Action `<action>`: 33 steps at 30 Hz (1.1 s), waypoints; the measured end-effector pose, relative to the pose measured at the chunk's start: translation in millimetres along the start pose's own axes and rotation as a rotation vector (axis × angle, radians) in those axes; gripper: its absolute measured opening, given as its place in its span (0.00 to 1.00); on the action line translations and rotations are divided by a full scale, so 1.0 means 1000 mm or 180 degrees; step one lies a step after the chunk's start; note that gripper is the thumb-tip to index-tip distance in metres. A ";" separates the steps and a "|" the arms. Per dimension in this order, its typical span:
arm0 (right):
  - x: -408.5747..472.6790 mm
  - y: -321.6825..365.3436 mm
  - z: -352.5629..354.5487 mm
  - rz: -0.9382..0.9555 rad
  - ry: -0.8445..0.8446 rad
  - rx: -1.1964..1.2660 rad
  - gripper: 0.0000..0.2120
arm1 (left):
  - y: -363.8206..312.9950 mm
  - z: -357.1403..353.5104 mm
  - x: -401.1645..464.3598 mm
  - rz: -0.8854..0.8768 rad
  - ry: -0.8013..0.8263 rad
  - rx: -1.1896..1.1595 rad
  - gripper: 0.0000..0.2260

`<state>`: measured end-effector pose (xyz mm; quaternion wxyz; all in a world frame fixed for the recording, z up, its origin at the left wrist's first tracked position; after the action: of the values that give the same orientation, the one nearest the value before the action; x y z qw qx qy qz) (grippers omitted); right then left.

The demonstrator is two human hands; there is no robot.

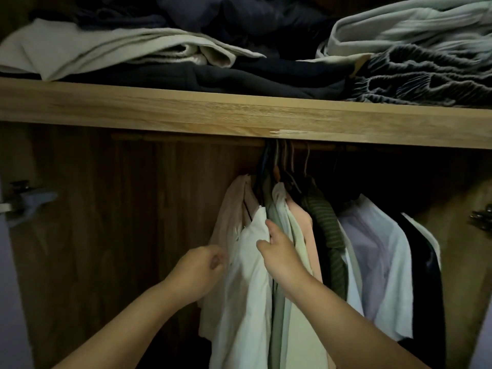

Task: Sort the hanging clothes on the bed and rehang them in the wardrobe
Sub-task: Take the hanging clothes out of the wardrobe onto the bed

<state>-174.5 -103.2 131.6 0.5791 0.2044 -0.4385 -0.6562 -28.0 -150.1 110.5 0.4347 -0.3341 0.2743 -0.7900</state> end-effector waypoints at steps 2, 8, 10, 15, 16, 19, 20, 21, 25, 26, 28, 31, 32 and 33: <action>0.008 0.003 -0.007 0.0071 0.0002 0.0157 0.26 | 0.007 0.005 0.013 0.0003 -0.0031 -0.0034 0.09; 0.047 0.010 -0.032 -0.0244 -0.0137 0.0869 0.22 | 0.027 0.024 0.048 -0.0008 0.0015 -0.0297 0.08; 0.060 0.014 -0.040 -0.0355 -0.0106 0.1168 0.26 | 0.033 0.030 0.058 -0.0074 0.0021 -0.0437 0.06; 0.077 0.022 -0.049 -0.0483 -0.0265 0.1857 0.30 | 0.046 0.045 0.081 -0.0143 -0.0003 -0.0655 0.08; 0.077 0.024 -0.048 -0.0430 -0.0278 0.2031 0.30 | 0.048 0.047 0.084 -0.0156 -0.0015 -0.0667 0.07; 0.072 0.031 -0.045 -0.0289 -0.0238 0.2331 0.26 | 0.053 0.053 0.092 -0.0205 -0.0062 -0.0763 0.07; 0.070 0.035 -0.043 -0.0245 -0.0214 0.2345 0.25 | 0.054 0.055 0.094 -0.0227 -0.0094 -0.0777 0.07; 0.068 0.037 -0.040 -0.0196 -0.0210 0.2358 0.24 | 0.053 0.056 0.094 -0.0246 -0.0129 -0.0786 0.08; 0.054 0.046 -0.026 0.0034 -0.0172 0.2587 0.24 | 0.049 0.059 0.095 -0.0317 -0.0196 -0.0812 0.08; 0.048 0.047 -0.023 0.0071 -0.0115 0.2631 0.24 | 0.048 0.059 0.094 -0.0333 -0.0197 -0.0815 0.09; 0.034 0.046 -0.015 0.0120 0.0000 0.2515 0.24 | 0.043 0.060 0.092 -0.0370 -0.0214 -0.0812 0.09; 0.008 0.038 -0.001 0.0153 0.0027 0.2131 0.23 | 0.036 0.060 0.086 -0.0391 -0.0305 -0.0779 0.10; -0.001 0.032 0.003 0.0139 0.0087 0.2045 0.24 | 0.034 0.060 0.083 -0.0384 -0.0346 -0.0771 0.10; -0.009 0.028 0.006 0.0109 0.0190 0.1978 0.25 | 0.032 0.059 0.080 -0.0381 -0.0394 -0.0769 0.09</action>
<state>-161.0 -91.2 155.3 0.5126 0.3833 -0.6042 -0.4746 2.0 -243.2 147.4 0.3596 -0.4478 0.3196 -0.7536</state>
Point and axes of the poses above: each hand's wrist, its own x-axis towards the middle knuckle, its own z-axis out of the back of the hand, y = z × x, the point moved 4 cm from there along x, towards the middle knuckle, and after that the axes turned 15 degrees about -x, right-handed, at the moved point
